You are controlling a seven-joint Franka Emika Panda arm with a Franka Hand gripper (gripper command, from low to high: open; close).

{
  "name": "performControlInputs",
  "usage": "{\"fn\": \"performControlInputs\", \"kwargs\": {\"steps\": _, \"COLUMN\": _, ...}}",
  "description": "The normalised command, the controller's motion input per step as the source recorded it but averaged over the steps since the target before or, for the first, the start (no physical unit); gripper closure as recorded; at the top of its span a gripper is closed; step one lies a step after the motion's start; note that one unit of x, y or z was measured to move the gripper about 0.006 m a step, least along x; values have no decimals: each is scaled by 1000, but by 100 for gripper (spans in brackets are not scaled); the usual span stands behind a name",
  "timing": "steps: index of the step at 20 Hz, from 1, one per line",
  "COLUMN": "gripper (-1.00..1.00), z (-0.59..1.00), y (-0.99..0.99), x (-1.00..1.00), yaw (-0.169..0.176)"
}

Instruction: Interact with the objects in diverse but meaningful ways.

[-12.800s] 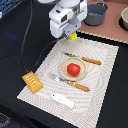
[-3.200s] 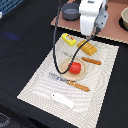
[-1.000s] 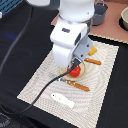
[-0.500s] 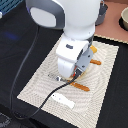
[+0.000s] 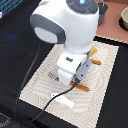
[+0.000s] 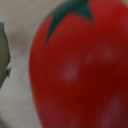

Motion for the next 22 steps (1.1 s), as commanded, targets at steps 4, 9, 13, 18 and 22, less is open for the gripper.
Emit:
{"fn": "performControlInputs", "kwargs": {"steps": 4, "gripper": 100, "z": -204, "y": -80, "x": 40, "yaw": 0}}
{"fn": "performControlInputs", "kwargs": {"steps": 9, "gripper": 100, "z": -32, "y": -102, "x": 76, "yaw": 0}}
{"fn": "performControlInputs", "kwargs": {"steps": 13, "gripper": 100, "z": 776, "y": -10, "x": 170, "yaw": 0}}
{"fn": "performControlInputs", "kwargs": {"steps": 18, "gripper": 100, "z": 1000, "y": 1, "x": 30, "yaw": 0}}
{"fn": "performControlInputs", "kwargs": {"steps": 22, "gripper": 100, "z": 996, "y": -12, "x": -122, "yaw": 0}}
